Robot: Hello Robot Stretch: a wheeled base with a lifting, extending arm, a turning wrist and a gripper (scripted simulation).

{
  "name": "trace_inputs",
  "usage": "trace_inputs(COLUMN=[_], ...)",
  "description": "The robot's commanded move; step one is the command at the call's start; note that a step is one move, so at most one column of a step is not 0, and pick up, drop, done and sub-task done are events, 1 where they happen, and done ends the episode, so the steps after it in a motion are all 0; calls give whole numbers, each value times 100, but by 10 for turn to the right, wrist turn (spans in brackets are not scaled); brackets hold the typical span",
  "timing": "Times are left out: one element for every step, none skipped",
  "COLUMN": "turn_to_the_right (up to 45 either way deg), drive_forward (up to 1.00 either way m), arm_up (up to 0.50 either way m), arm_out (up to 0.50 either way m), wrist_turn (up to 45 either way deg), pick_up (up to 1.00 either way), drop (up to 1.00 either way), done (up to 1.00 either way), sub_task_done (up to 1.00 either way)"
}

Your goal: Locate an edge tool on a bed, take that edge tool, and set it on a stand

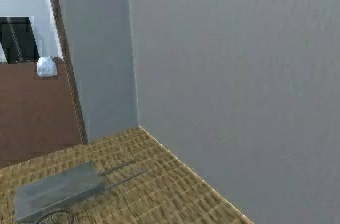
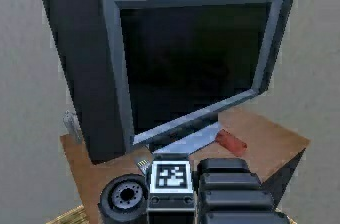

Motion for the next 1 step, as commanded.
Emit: trace_inputs(turn_to_the_right=[0], drive_forward=[20], arm_up=[0], arm_out=[0], wrist_turn=[0], pick_up=[0], drop=[0], done=[0], sub_task_done=[0])
